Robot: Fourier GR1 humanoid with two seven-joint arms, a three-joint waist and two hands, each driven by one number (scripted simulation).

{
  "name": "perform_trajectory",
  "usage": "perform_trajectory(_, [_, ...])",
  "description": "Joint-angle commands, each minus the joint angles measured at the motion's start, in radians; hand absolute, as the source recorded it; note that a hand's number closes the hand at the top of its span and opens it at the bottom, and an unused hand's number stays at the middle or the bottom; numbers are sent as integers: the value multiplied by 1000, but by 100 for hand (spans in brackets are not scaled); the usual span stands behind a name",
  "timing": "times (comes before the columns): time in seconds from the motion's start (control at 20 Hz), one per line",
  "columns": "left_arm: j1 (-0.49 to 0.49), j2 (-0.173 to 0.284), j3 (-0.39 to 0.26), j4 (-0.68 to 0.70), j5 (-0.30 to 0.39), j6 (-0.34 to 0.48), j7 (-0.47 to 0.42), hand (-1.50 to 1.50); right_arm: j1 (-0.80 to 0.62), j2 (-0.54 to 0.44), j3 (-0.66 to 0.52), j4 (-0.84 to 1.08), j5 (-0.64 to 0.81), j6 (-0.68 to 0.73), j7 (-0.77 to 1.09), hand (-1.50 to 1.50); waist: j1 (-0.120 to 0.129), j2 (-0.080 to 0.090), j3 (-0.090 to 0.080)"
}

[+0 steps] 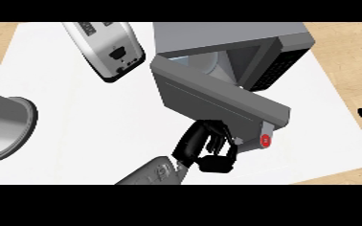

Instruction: Pick up the milk, place it into the microwave and close the microwave

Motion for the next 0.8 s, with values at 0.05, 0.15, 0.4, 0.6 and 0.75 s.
perform_trajectory(0.05, [-53,-5,62,-26,122,87,-96,150,-22,-33,1,-21,-46,41,22,-150,-33,13,-3])
perform_trajectory(0.15, [-82,-5,58,-17,150,113,-111,150,-25,-43,2,-31,-68,46,48,-150,-48,13,-2])
perform_trajectory(0.4, [-172,-5,118,33,256,100,-121,150,-54,-69,3,-44,-109,59,87,-150,-75,28,-1])
perform_trajectory(0.6, [-233,-5,151,75,325,119,-127,150,-59,-92,4,-56,-134,75,116,-150,-98,31,1])
perform_trajectory(0.75, [-272,-5,156,131,352,115,-140,150,-84,-118,-10,-59,-160,75,143,-150,-100,36,2])
